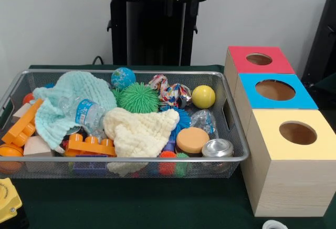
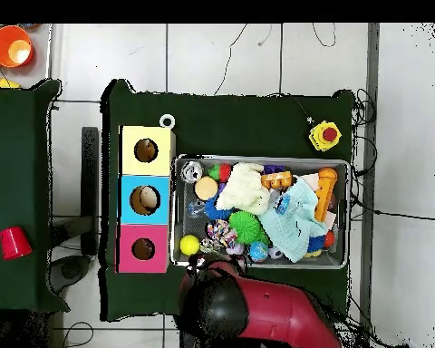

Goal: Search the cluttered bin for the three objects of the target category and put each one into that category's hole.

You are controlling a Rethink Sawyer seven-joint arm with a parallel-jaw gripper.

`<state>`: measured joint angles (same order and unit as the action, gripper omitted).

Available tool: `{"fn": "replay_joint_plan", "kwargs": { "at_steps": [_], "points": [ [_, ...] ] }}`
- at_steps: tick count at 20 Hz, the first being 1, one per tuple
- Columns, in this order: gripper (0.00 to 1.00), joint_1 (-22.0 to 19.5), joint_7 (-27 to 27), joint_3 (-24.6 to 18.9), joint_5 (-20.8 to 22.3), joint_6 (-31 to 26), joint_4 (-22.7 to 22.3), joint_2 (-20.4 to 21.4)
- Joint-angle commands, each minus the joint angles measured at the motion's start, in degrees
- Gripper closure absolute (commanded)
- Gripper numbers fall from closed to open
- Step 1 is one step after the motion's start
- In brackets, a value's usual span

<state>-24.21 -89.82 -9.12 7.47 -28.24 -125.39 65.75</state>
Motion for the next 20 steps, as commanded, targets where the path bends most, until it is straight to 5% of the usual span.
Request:
{"fn": "replay_joint_plan", "kwargs": {
  "at_steps": [1, 9, 20],
  "points": [
    [0.00, -9.3, 23.6, -15.3, 9.5, -4.7, 8.1, -6.2],
    [0.00, -21.3, 36.7, -28.3, 19.1, -11.2, 17.1, -13.6],
    [0.00, -28.1, 53.7, -35.6, 27.1, -19.8, 29.6, -22.8]
  ]
}}
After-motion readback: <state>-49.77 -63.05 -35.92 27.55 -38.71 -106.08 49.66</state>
